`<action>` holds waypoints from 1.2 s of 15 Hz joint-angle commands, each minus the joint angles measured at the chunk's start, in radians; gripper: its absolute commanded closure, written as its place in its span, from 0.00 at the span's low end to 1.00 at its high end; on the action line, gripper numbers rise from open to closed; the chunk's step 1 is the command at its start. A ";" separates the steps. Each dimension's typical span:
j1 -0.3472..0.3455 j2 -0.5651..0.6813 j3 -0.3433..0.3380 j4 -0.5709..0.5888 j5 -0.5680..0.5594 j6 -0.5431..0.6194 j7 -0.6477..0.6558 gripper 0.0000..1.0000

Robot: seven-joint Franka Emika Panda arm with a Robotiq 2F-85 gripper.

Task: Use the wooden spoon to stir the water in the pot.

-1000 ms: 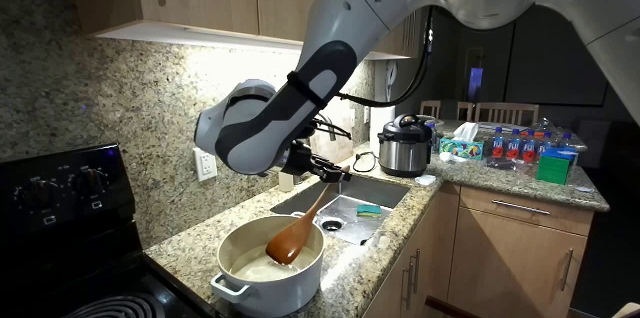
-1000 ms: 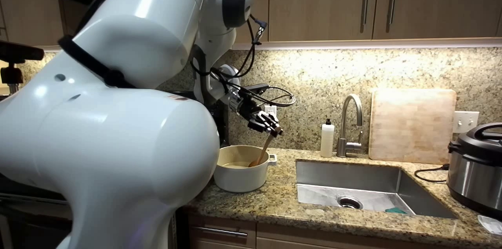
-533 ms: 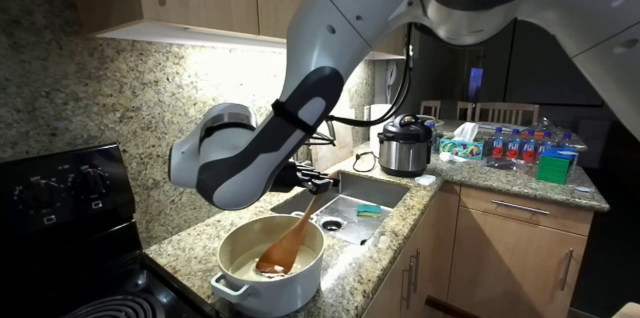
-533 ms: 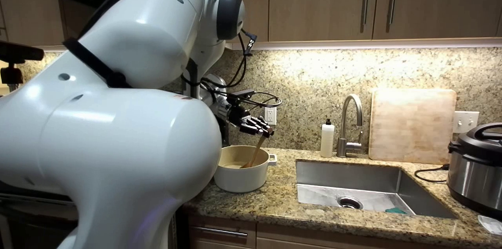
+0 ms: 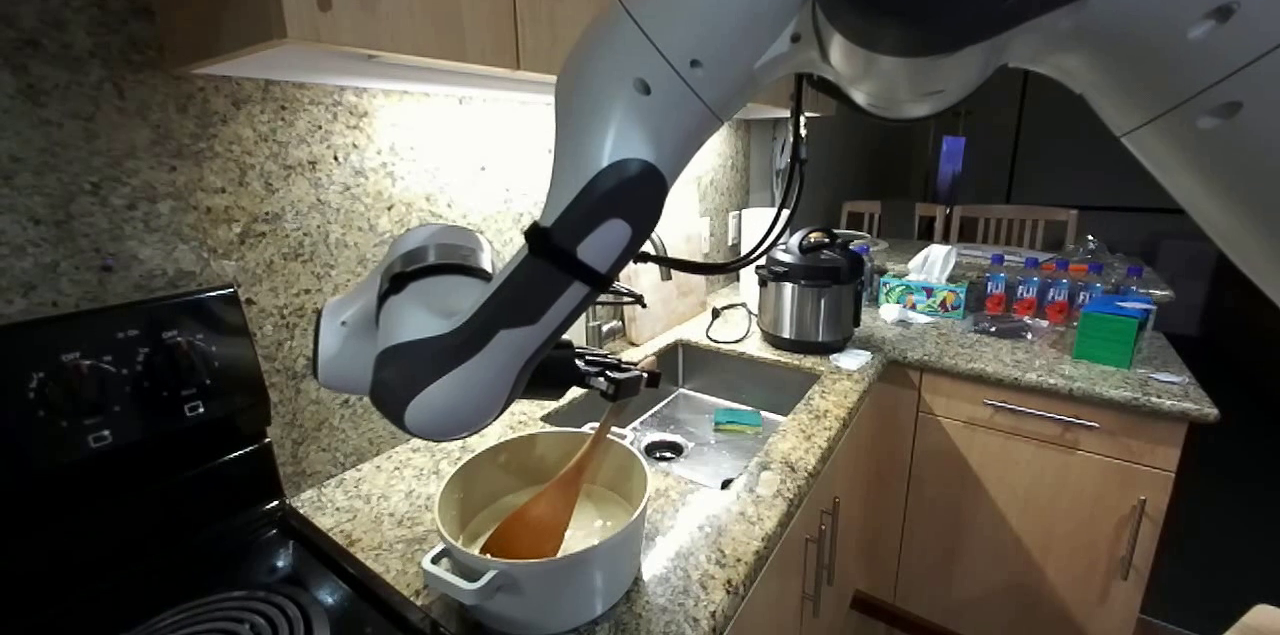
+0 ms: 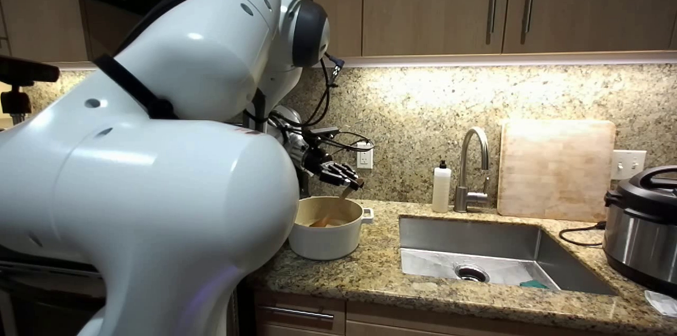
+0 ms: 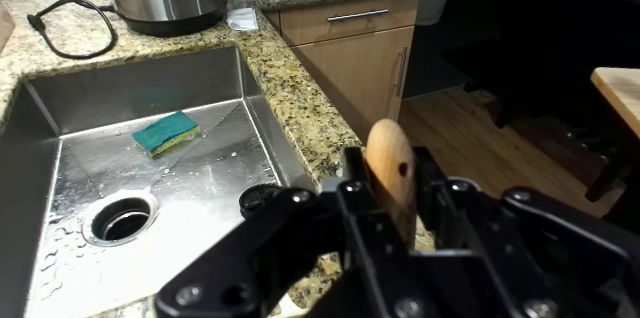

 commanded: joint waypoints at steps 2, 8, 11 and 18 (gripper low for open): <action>-0.045 -0.021 0.005 0.029 0.032 0.003 -0.013 0.91; -0.079 -0.056 -0.007 0.011 0.020 0.001 -0.011 0.91; -0.071 -0.073 -0.009 -0.030 0.003 -0.024 -0.051 0.91; -0.042 -0.044 0.012 -0.052 -0.040 -0.070 -0.204 0.91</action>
